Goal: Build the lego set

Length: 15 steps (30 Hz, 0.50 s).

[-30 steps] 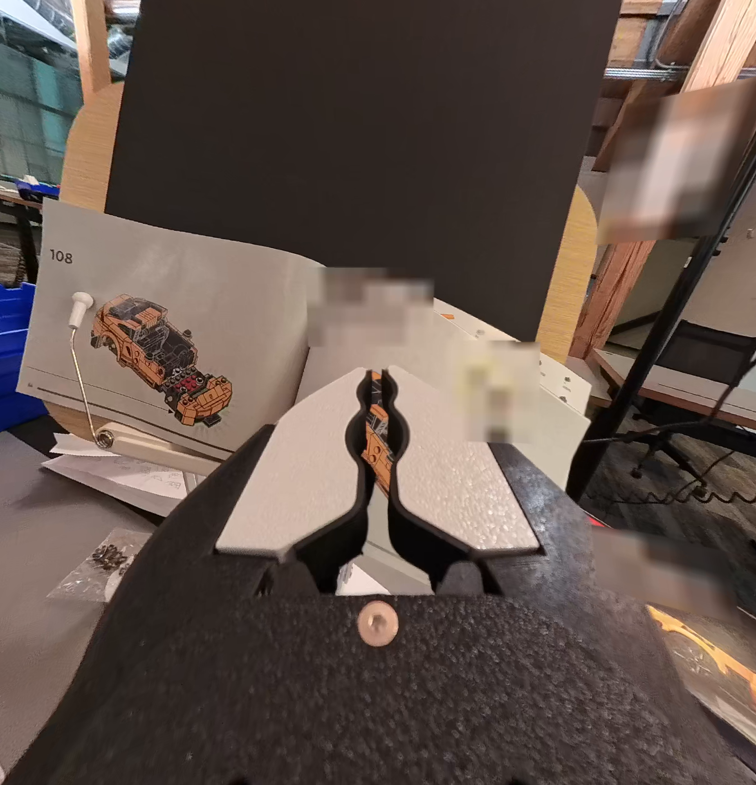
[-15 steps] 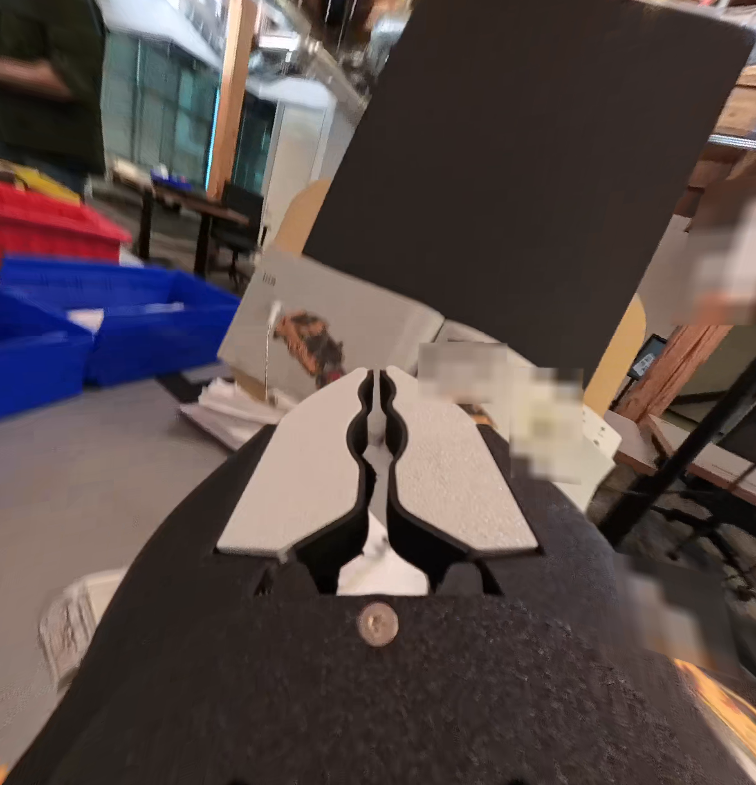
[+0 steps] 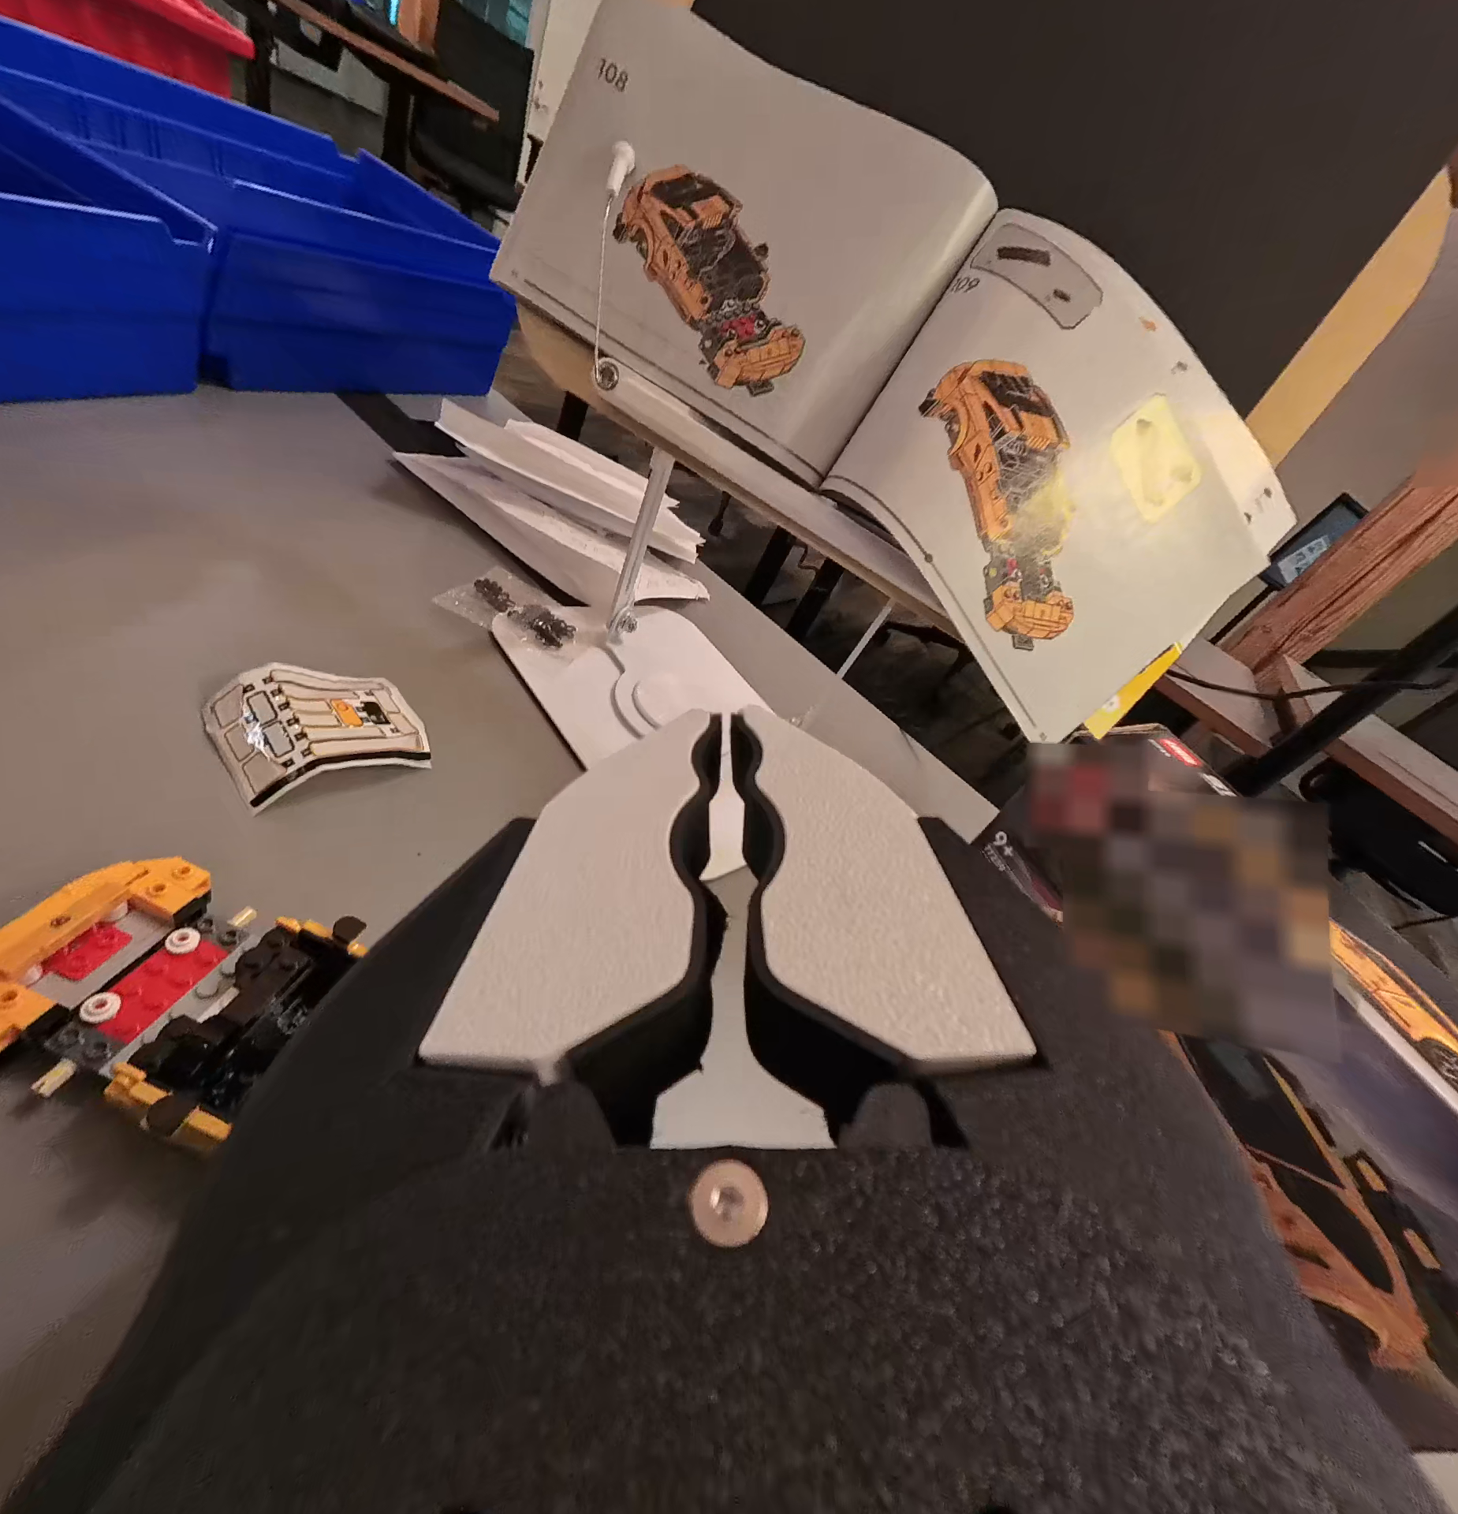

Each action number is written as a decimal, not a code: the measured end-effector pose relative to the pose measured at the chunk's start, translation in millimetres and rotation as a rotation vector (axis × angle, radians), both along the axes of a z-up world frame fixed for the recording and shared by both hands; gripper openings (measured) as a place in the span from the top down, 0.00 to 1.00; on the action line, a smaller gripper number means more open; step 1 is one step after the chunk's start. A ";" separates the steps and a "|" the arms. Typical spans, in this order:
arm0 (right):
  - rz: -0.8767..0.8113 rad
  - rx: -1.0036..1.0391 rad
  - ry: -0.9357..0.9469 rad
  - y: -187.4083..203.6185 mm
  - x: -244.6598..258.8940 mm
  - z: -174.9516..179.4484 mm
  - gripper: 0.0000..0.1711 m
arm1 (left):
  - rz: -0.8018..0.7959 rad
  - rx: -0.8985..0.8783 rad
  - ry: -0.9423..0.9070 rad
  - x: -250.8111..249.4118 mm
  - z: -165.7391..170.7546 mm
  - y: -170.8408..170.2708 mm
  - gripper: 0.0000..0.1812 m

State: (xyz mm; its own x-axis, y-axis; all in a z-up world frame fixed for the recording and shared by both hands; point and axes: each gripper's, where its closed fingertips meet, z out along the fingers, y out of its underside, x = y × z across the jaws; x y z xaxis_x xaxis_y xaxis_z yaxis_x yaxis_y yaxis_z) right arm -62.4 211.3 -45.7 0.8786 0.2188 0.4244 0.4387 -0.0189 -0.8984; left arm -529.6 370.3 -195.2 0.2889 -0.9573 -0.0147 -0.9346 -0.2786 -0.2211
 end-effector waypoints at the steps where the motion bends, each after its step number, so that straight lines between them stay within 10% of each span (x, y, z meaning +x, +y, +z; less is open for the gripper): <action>1: 0.001 -0.005 -0.003 -0.6 0.5 -1.4 0.99 | -0.022 -0.012 0.023 -0.2 -5.0 1.0 0.60; 10: 0.014 -0.037 0.006 0.0 1.6 -13.4 0.99 | -0.119 -0.037 0.056 0.6 -16.4 1.9 0.72; 15: 0.034 -0.039 -0.011 -3.0 -3.0 -13.8 0.99 | -0.106 0.032 -0.272 17.0 18.5 -5.7 0.72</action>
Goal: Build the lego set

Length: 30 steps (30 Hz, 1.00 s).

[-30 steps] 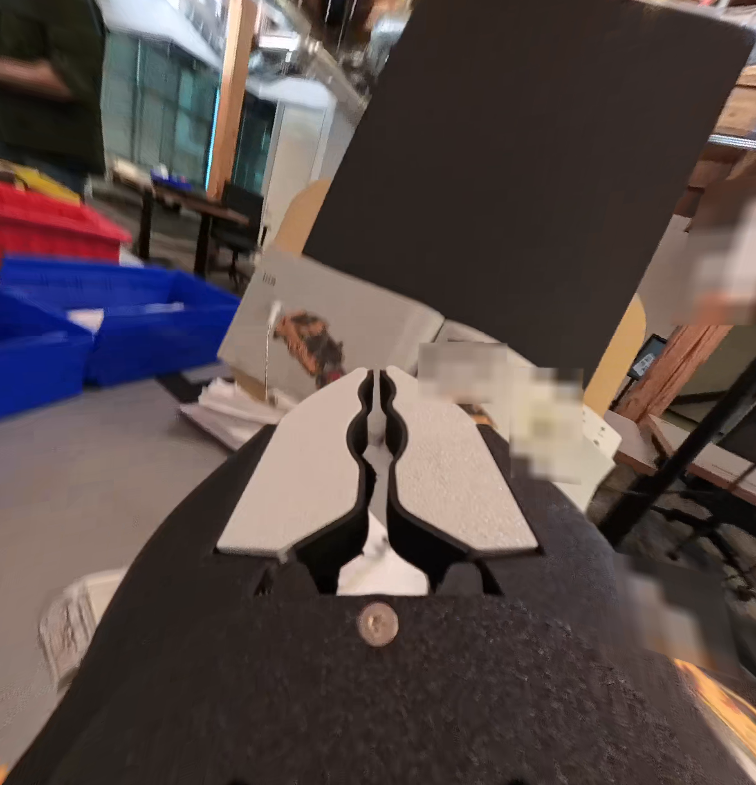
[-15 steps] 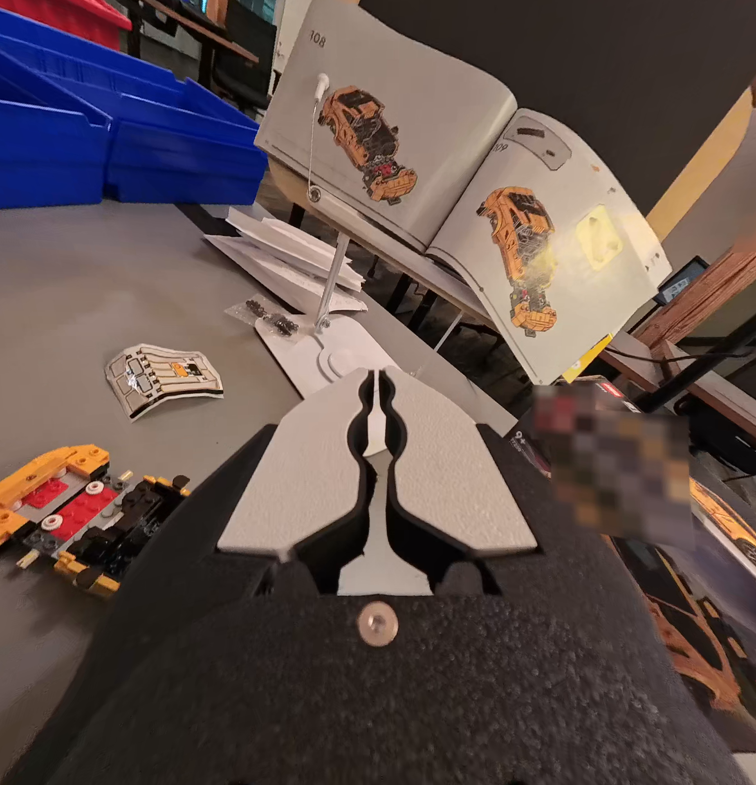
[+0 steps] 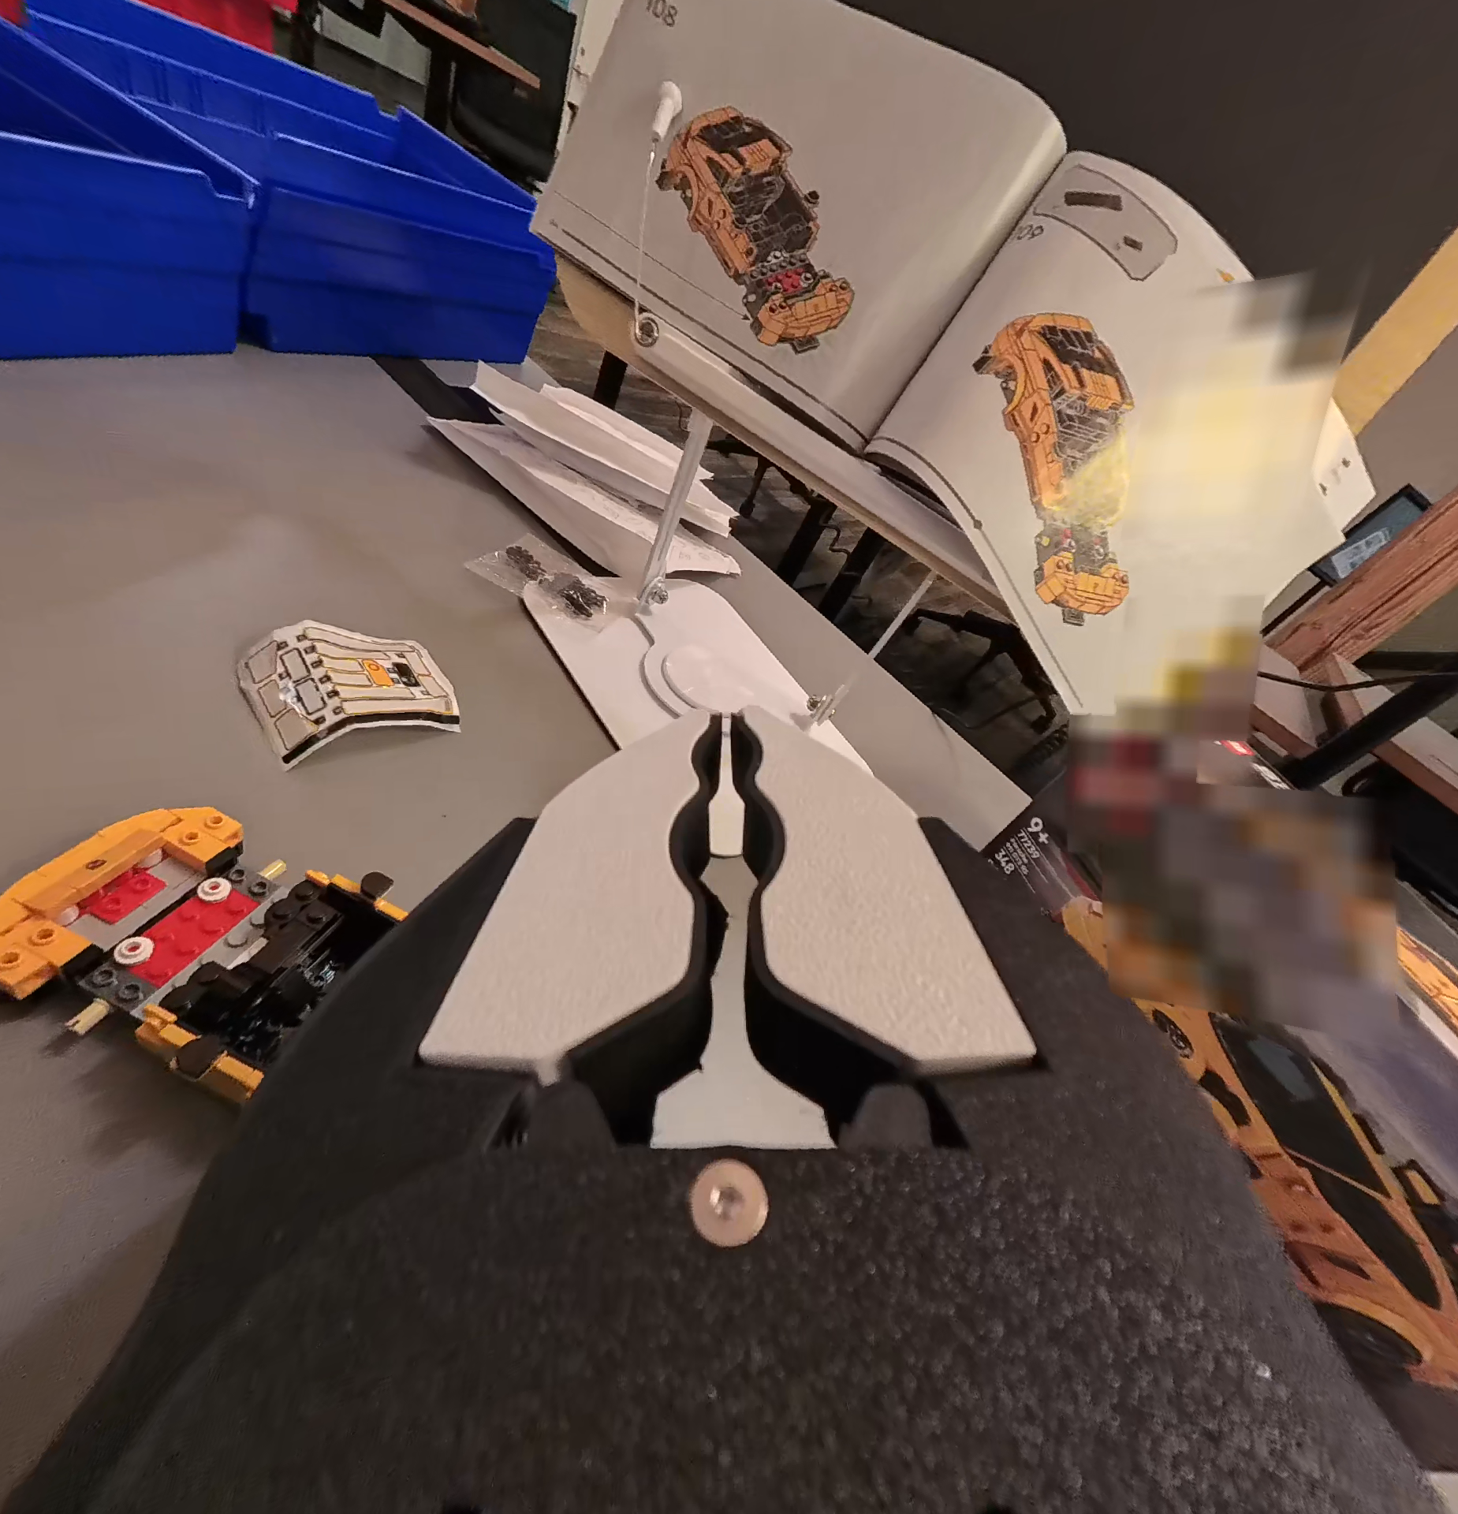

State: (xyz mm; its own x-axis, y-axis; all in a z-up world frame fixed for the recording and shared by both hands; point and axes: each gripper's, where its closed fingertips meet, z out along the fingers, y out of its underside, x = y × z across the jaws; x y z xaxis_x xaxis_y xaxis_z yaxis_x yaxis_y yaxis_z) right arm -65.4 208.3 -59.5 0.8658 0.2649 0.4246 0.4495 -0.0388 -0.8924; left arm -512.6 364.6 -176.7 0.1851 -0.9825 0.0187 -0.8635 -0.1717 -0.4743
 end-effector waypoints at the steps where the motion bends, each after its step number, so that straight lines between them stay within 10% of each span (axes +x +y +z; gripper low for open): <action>1: 0.007 0.002 -0.003 -1.1 -1.5 0.9 0.99 | 0.014 0.021 -0.112 4.8 17.8 -0.6 0.72; 14: 0.414 0.181 -0.076 -44.8 -134.6 57.5 0.88 | -0.268 -0.530 -1.402 119.3 213.7 -162.1 0.73; 20: 0.694 0.301 -0.301 -85.0 -209.8 81.5 0.79 | -0.422 -0.883 -1.443 208.6 202.2 -237.1 0.73; 30: 0.704 0.174 -0.477 -103.3 -193.1 56.4 0.91 | -0.491 -1.033 -1.312 264.1 175.5 -274.7 0.73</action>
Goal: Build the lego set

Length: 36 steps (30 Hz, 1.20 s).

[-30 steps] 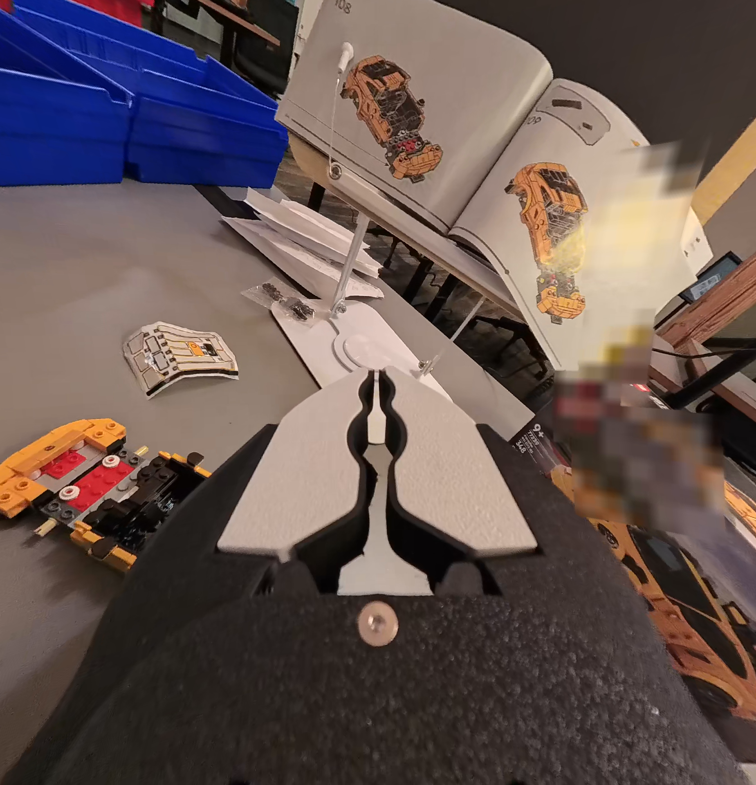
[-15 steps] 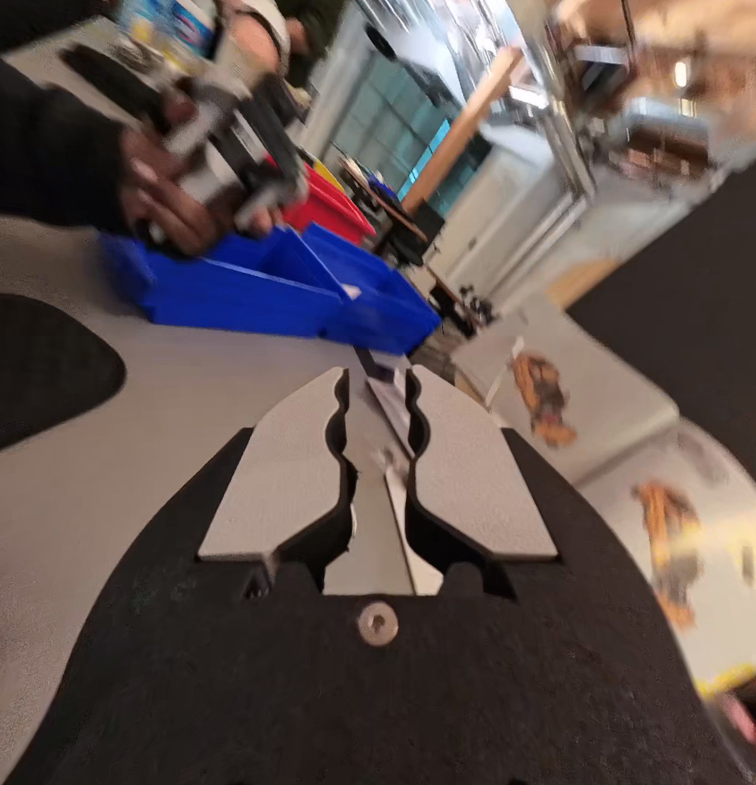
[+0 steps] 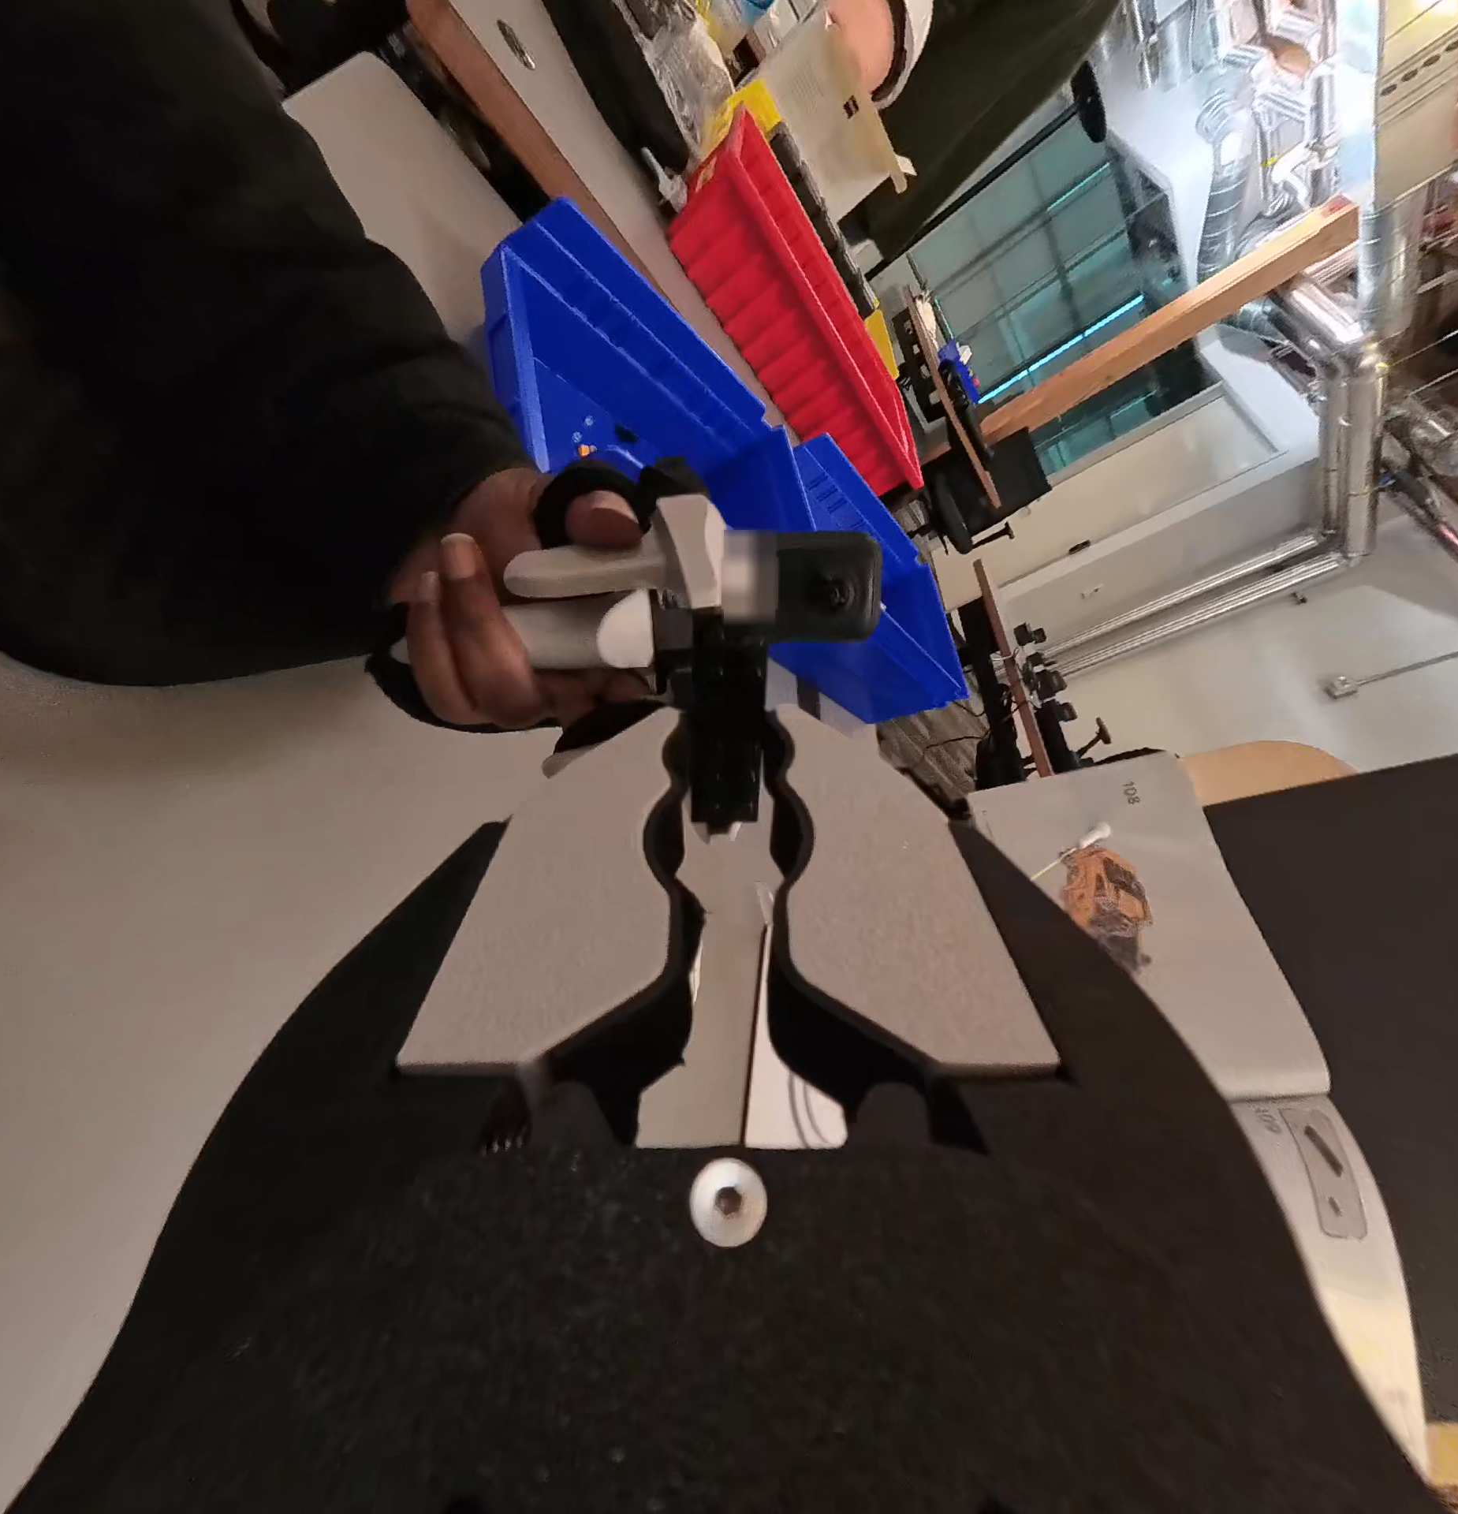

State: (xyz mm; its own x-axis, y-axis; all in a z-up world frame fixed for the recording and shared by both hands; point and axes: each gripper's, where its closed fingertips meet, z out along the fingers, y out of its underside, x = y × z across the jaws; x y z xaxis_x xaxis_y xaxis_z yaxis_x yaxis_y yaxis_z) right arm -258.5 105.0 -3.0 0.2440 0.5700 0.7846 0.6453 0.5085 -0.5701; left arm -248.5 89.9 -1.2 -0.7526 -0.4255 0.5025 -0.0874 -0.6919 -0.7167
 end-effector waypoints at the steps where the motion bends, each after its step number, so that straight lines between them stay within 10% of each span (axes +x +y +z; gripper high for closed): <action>1: -0.001 -0.014 -0.009 -1.5 1.3 -1.4 0.91 | -0.005 0.000 0.004 1.2 -1.2 -1.7 0.73; 6: -0.056 -0.189 -0.090 -2.8 21.0 -19.0 0.91 | 0.092 0.092 0.097 8.1 -18.1 3.7 0.73; 12: -0.226 -0.716 -0.465 -8.9 123.3 -126.1 0.91 | 0.564 0.507 0.276 -14.2 -53.4 44.2 0.85; 19: -0.159 -0.860 -0.635 -20.6 106.0 -198.6 0.90 | 0.859 0.656 0.351 -33.0 -64.6 50.3 0.98; 27: -0.178 -0.849 -0.666 0.4 98.5 -205.5 0.89 | 1.016 0.794 0.447 -67.9 -74.1 52.2 0.98; 36: -0.204 -0.828 -0.184 4.0 95.0 -149.6 0.84 | 1.241 0.871 1.047 -264.0 -67.8 199.1 0.89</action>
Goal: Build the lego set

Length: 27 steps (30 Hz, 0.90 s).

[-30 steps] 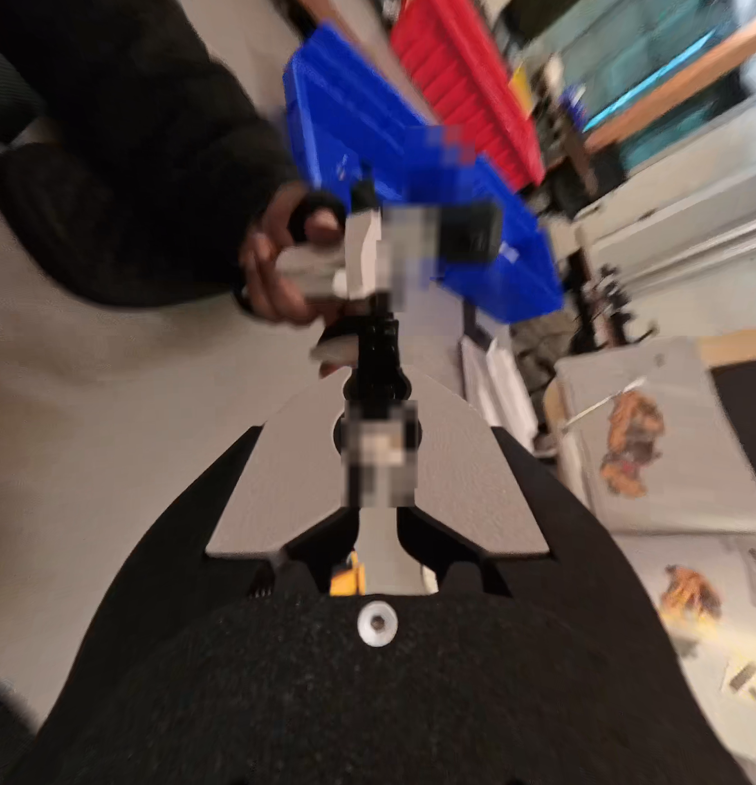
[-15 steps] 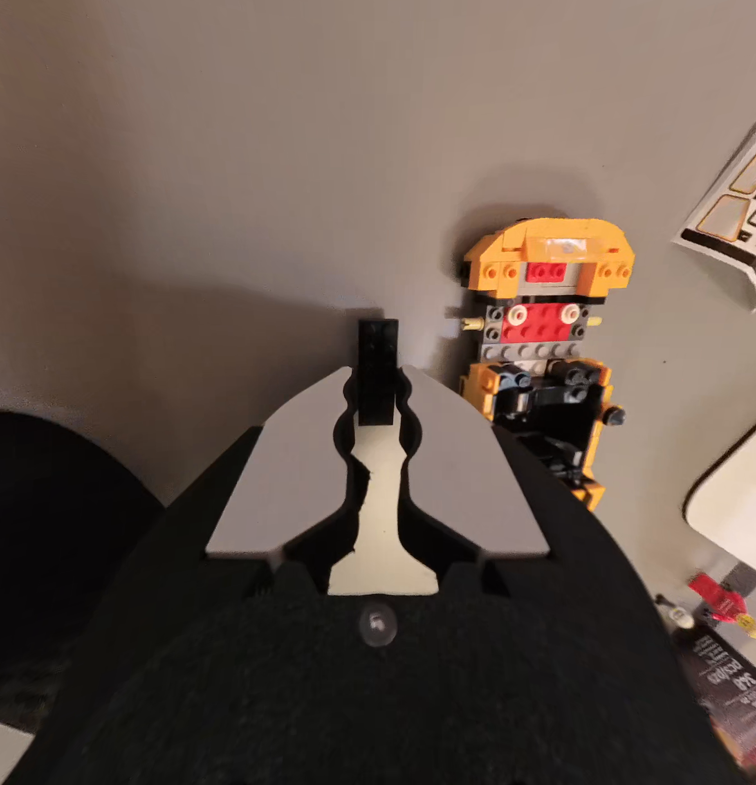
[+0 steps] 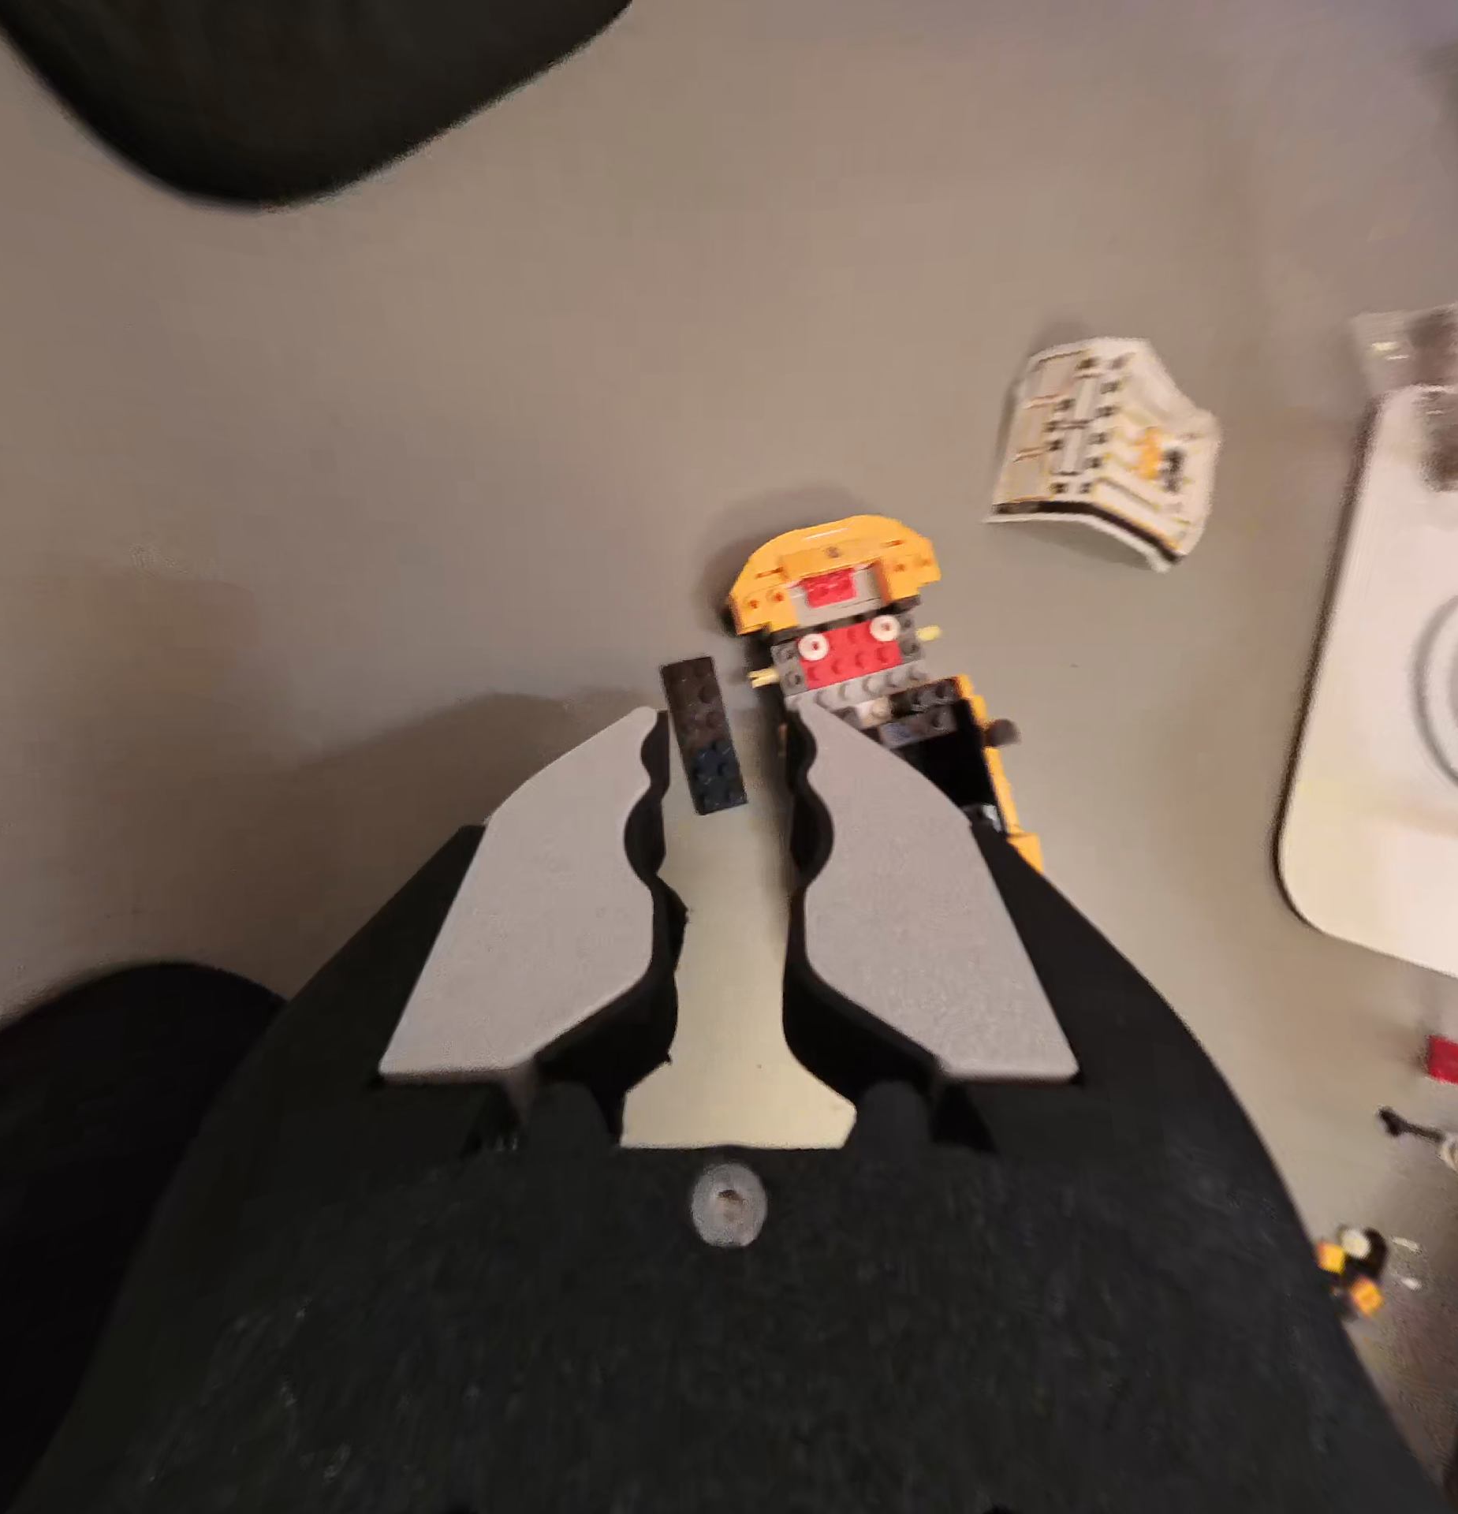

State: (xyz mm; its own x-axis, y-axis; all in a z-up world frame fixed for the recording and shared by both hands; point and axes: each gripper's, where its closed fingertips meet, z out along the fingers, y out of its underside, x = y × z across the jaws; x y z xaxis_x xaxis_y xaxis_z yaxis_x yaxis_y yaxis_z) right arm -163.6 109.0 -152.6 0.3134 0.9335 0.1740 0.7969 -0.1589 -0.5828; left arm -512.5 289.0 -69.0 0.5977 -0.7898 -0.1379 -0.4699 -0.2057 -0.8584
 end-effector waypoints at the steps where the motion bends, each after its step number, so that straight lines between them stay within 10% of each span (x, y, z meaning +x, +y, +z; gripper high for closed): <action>1: -0.033 0.027 0.051 3.1 3.1 6.4 0.86 | -0.001 -0.064 0.077 -15.1 -12.3 11.9 0.88; 9: -0.174 0.066 0.249 2.2 16.6 8.5 0.89 | -0.338 -0.429 0.620 -34.5 -115.5 4.2 0.87; 27: -0.220 0.023 0.279 12.2 26.6 -13.5 0.92 | -0.343 -0.465 0.747 -26.3 -140.0 21.3 0.82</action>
